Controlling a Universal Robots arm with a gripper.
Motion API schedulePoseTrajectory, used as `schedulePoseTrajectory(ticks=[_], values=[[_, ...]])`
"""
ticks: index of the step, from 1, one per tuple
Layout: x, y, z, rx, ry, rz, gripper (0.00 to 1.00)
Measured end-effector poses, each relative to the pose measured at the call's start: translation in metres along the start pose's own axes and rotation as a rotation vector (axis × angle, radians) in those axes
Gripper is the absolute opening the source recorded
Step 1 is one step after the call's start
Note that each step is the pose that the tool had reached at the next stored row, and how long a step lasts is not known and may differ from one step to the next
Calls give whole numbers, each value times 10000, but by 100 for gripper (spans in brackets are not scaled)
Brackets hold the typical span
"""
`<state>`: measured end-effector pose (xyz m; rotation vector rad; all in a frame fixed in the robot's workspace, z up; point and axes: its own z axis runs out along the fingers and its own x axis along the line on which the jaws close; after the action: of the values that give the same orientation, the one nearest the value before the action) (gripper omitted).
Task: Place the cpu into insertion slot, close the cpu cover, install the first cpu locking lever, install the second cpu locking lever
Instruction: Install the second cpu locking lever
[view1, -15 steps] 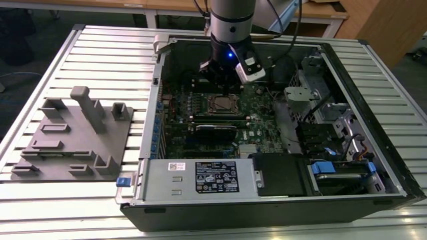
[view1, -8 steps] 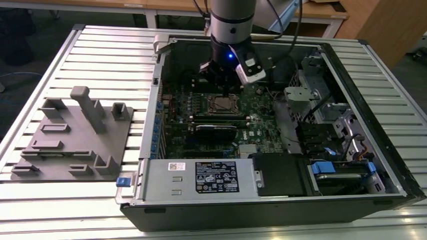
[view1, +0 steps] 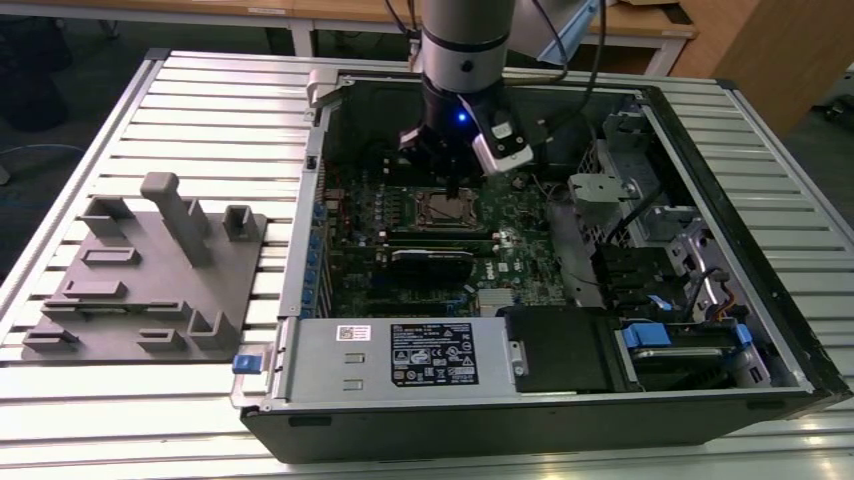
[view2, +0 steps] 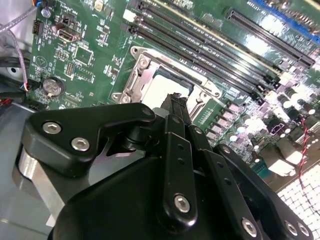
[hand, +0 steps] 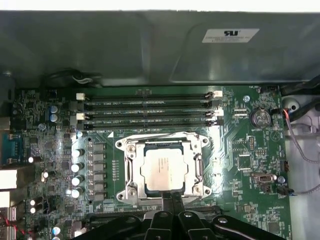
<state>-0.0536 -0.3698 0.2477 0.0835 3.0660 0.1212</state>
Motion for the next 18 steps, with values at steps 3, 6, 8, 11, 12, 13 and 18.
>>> schedulePoseTrajectory(ticks=[3, 6, 8, 11, 12, 13, 18], values=[[-1, -24, -2, 0, 0, 0, 11], [-3, -50, -4, 2, -1, 0, 11], [-4, -67, -5, 3, -1, -1, 11], [-4, -85, -6, 6, -1, 0, 11], [-5, -88, -7, 8, -1, 0, 11], [-5, -91, -6, 8, -1, 0, 11], [11, -99, -2, 14, -1, -1, 11]])
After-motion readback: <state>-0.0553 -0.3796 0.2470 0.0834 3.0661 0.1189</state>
